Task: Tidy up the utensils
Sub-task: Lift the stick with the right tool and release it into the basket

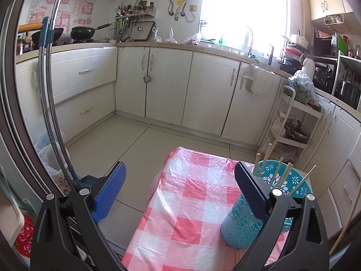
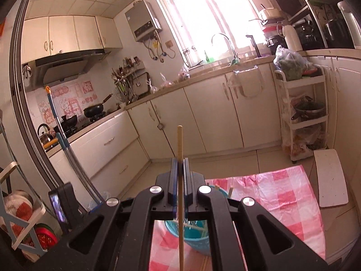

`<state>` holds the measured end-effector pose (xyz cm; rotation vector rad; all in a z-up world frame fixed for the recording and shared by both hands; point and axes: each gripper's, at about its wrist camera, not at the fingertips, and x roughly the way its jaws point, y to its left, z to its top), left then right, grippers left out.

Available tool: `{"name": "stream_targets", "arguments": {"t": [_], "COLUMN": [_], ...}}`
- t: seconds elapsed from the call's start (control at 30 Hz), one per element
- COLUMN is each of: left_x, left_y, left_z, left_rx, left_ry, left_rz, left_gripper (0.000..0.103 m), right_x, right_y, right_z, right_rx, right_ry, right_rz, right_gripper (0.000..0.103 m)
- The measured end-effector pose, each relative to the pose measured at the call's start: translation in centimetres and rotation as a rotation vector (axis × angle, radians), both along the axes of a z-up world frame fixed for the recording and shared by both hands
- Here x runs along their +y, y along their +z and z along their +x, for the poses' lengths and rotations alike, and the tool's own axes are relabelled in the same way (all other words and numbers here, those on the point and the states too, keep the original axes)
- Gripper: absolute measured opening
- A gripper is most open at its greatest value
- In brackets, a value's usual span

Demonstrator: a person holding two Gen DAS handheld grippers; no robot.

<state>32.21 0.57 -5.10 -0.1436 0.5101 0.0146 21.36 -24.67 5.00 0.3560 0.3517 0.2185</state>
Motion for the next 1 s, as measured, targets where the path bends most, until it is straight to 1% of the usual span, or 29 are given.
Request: {"name": "stream_targets", "arguments": {"t": [0.13,0.27,0.5,0.57,0.7,0.87,1.0], "left_x": [-0.2,-0.4,-0.4,-0.3,-0.1,-0.1,0.0], "left_y": [-0.1,-0.2,-0.2,-0.3,-0.3,-0.3,-0.4], "left_z": [0.1,0.2,0.3,0.3,0.4,0.4,0.4], "left_rx": [0.005,0.013,0.018,0.022,0.025,0.027,0.027], "left_ry": [-0.004,-0.01,-0.012,-0.011,-0.007,-0.003,-0.004], "left_rz": [0.008,0.017,0.016,0.011,0.003,0.0,0.003], "left_gripper": [0.093,0.093,0.093,0.093,0.093,0.093,0.093], "right_x": [0.3,1.0,2.8,3.0,2.9,3.0,3.1], "right_y": [1.1,1.3,-0.4,-1.1,-3.1,-5.2,-6.2], "right_z": [1.9,3.2,5.3,5.8,6.6,7.5,7.8], "right_rx": [-0.062,-0.105,-0.127,-0.117,-0.068,-0.003,0.036], "right_ry": [-0.062,-0.122,-0.191,-0.207,-0.225,-0.224,-0.215], "right_rz": [-0.003,-0.024,-0.104,-0.119,-0.129,-0.156,-0.173], "right_gripper": [0.005,0.005,0.005,0.005,0.005,0.005,0.005]}}
